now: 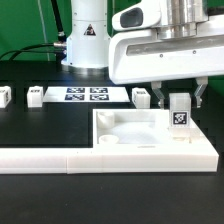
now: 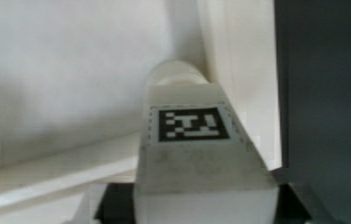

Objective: Assemble square table

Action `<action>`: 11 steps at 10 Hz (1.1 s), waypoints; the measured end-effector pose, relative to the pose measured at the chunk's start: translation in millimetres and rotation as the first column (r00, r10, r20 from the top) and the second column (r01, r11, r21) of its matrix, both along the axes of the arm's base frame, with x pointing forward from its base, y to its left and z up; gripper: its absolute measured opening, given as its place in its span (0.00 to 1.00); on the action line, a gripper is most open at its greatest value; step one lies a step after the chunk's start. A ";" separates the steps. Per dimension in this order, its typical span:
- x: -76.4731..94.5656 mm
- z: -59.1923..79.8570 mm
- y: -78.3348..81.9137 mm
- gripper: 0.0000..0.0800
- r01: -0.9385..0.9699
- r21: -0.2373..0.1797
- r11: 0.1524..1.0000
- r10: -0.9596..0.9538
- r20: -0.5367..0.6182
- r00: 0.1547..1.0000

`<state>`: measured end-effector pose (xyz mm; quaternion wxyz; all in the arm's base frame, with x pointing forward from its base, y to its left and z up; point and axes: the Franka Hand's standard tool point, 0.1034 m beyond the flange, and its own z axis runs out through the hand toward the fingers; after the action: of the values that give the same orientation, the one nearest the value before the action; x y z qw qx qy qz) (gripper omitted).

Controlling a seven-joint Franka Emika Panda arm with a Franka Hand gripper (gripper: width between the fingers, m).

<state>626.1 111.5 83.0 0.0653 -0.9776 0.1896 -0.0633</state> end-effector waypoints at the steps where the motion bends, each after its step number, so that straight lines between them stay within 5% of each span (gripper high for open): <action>1: 0.1 -0.2 -0.4 0.37 0.106 0.005 0.994 -0.106 -0.009 0.994; 7: -0.9 -1.3 -1.1 0.37 0.582 0.053 0.811 -0.578 -0.079 0.812; 10: -1.3 -1.5 -1.4 0.37 0.653 0.061 0.755 -0.647 -0.097 0.756; 11: -1.7 -2.3 -0.2 0.37 0.605 0.057 0.794 -0.600 -0.088 0.795</action>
Offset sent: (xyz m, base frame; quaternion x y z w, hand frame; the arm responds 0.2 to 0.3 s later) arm -0.0008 0.0082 -0.0067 -0.0142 -0.0033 0.2772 0.9607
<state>624.4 111.3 80.6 0.0756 -0.8644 0.4954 -0.0407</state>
